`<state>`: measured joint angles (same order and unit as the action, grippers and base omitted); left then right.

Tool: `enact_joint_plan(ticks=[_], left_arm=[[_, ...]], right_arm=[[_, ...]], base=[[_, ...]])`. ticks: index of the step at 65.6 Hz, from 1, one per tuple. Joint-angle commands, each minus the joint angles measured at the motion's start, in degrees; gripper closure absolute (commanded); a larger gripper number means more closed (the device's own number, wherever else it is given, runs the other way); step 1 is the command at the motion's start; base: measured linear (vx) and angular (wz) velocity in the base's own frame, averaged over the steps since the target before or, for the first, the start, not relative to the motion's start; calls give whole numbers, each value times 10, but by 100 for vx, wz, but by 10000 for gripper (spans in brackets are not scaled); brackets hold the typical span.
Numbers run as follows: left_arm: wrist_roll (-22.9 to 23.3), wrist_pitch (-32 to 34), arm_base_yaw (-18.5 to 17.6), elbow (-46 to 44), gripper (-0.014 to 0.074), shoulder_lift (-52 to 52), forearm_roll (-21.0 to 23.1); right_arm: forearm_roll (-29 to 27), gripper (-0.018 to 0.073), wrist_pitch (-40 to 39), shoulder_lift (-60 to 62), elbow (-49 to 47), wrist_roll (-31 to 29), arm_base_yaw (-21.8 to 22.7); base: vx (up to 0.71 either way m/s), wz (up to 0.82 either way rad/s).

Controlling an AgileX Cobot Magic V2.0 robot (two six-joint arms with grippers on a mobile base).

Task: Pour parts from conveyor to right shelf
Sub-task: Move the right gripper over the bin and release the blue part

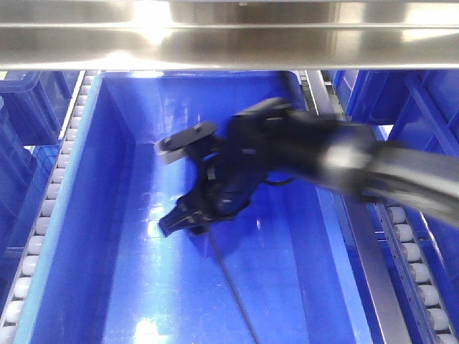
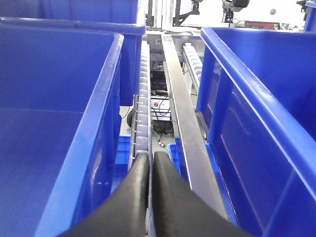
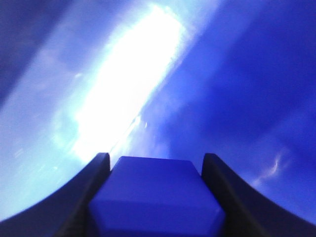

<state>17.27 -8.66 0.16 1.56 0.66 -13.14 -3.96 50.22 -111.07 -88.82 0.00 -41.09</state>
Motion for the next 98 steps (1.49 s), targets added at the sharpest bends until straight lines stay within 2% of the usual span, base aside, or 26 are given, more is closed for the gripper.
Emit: enact_joint_plan(ticks=[1, 29, 39, 48, 62, 71, 86, 98], left_arm=[[2, 44, -3, -11, 603, 6, 0], [2, 44, -3, -11, 603, 6, 0], [2, 44, -3, -11, 603, 6, 0], [2, 44, -3, -11, 603, 6, 0], [2, 44, -3, -11, 603, 6, 0], [2, 44, -3, -11, 603, 6, 0], [2, 44, -3, -11, 603, 6, 0], [2, 44, -3, -11, 603, 6, 0]], right_arm=[[14, 564, -8, 1, -36, -3, 0], [28, 559, -50, -54, -50, -5, 0], [27, 520, -58, -54, -50, -4, 0], [26, 411, -56, -54, -50, -4, 0], [22, 114, -49, -51, -50, 5, 0], [29, -3, -50, -40, -50, 22, 0], [33, 16, -50, -3, -46, 21, 0], [46, 82, -136, 72, 42, 21, 0]], base=[[0, 0], [0, 0], [0, 0], [0, 0], [0, 0], [0, 0], [0, 0], [0, 0]])
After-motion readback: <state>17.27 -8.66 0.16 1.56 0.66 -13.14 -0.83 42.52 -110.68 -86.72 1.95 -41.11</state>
